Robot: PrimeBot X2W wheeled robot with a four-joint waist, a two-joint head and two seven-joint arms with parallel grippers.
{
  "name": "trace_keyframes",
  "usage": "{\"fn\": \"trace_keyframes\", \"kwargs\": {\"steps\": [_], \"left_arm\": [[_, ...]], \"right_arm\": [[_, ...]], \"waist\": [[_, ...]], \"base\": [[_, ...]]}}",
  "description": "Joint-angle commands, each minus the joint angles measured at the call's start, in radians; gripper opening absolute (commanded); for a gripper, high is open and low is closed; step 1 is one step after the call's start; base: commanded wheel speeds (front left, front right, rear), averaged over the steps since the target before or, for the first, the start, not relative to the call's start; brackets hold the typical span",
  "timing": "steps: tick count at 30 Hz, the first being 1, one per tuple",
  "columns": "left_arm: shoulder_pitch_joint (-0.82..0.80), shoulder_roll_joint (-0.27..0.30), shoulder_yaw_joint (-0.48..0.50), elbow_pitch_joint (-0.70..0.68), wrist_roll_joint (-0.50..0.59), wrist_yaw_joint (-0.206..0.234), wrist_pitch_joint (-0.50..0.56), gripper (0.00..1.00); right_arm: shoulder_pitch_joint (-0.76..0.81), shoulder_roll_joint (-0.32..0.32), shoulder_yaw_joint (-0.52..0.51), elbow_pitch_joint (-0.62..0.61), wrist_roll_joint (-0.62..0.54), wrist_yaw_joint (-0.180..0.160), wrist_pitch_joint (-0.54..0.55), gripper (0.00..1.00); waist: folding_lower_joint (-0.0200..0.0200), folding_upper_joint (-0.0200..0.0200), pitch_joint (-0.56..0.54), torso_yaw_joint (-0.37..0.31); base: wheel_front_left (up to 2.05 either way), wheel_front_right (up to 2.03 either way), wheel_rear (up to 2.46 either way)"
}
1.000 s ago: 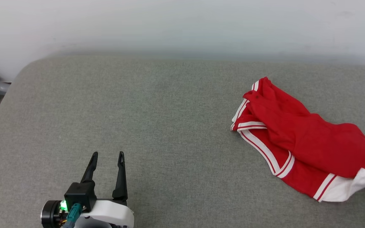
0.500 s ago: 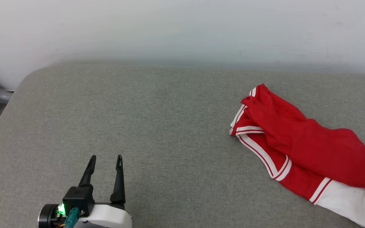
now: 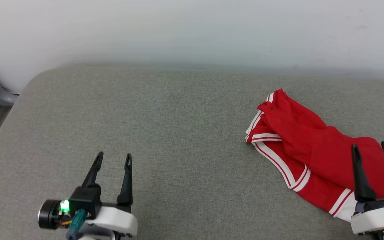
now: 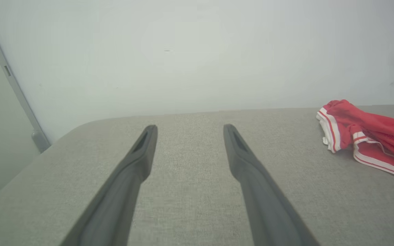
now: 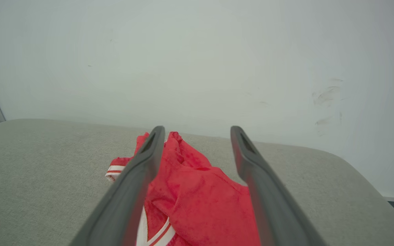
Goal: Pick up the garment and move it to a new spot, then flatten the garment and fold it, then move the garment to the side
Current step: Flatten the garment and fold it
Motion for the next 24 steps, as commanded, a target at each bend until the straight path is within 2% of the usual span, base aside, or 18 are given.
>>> {"fn": "trace_keyframes", "kwargs": {"steps": [1, 8, 14, 20, 24], "left_arm": [[-0.038, 0.011, -0.005, -0.009, 0.008, -0.011, -0.002, 1.0], [-0.257, 0.082, -0.058, 0.024, 0.017, -0.087, -0.002, 1.0], [-0.49, 0.139, -0.164, 0.125, -0.039, -0.109, 0.007, 1.0], [-0.735, 0.211, -0.385, 0.215, -0.209, -0.11, 0.103, 1.0], [-0.874, 0.252, -0.552, 0.259, -0.342, -0.11, 0.223, 1.0]], "right_arm": [[0.014, 0.01, 0.003, -0.008, -0.003, -0.001, -0.006, 1.0], [-0.015, 0.031, 0.042, -0.022, -0.015, -0.001, -0.024, 1.0], [-0.061, 0.028, 0.07, -0.002, -0.025, -0.001, -0.043, 1.0], [-0.11, 0.033, 0.087, 0.025, -0.034, -0.001, -0.066, 1.0], [-0.135, 0.025, 0.099, 0.04, -0.043, -0.001, -0.079, 1.0]], "waist": [[0.0001, 0.0, 0.007, -0.004], [0.0001, 0.0, 0.063, -0.053], [0.0001, 0.0, 0.128, -0.117], [0.0001, 0.0, 0.192, -0.17], [0.0001, 0.0, 0.232, -0.199]], "base": [[0.0, 0.0, 0.0], [0.0, 0.0, 0.0], [0.0, 0.0, 0.0], [0.0, 0.0, 0.0], [0.0, 0.0, 0.0]]}}
